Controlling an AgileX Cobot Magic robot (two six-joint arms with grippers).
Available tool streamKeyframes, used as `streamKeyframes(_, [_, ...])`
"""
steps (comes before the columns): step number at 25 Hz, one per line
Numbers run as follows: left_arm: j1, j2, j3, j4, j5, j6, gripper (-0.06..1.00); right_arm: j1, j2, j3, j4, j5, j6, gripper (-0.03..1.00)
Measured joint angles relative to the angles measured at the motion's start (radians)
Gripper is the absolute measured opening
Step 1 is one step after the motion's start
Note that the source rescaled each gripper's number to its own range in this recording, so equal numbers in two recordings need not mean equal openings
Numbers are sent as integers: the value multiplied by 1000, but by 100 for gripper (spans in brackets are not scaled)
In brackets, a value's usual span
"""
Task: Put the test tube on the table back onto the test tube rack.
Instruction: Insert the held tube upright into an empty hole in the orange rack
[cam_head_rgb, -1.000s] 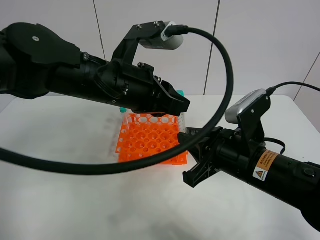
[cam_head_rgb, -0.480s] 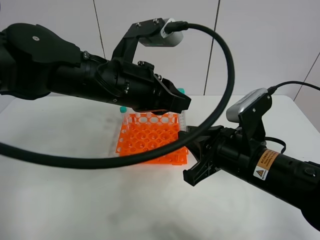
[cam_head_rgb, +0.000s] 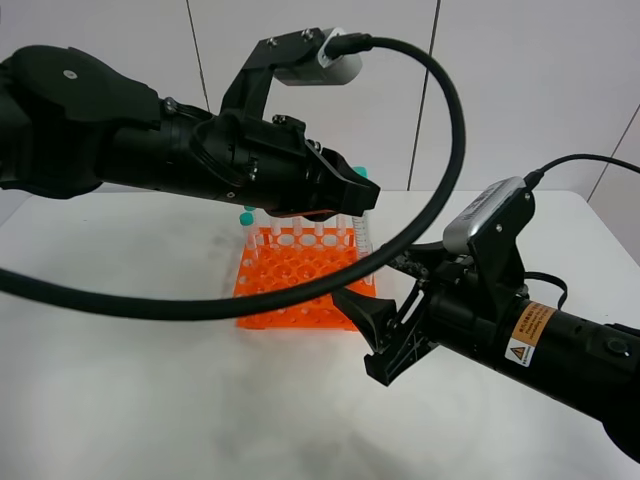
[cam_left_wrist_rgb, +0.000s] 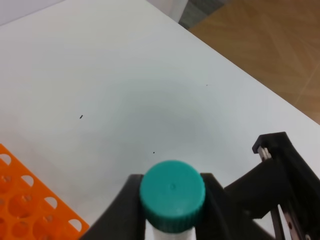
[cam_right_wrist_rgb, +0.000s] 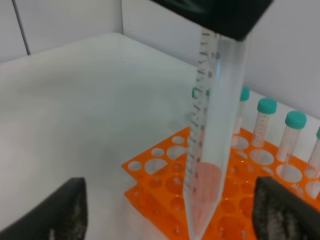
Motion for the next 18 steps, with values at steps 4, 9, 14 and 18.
streamKeyframes(4, [0, 0, 0, 0, 0, 0, 0, 0, 0, 0, 16, 39, 0, 89])
streamKeyframes(9, [0, 0, 0, 0, 0, 1, 0, 0, 0, 0, 39, 117, 0, 99])
streamKeyframes(14, [0, 0, 0, 0, 0, 1, 0, 0, 0, 0, 42, 151, 0, 100])
streamKeyframes(18, [0, 0, 0, 0, 0, 1, 0, 0, 0, 0, 55, 267, -20, 100])
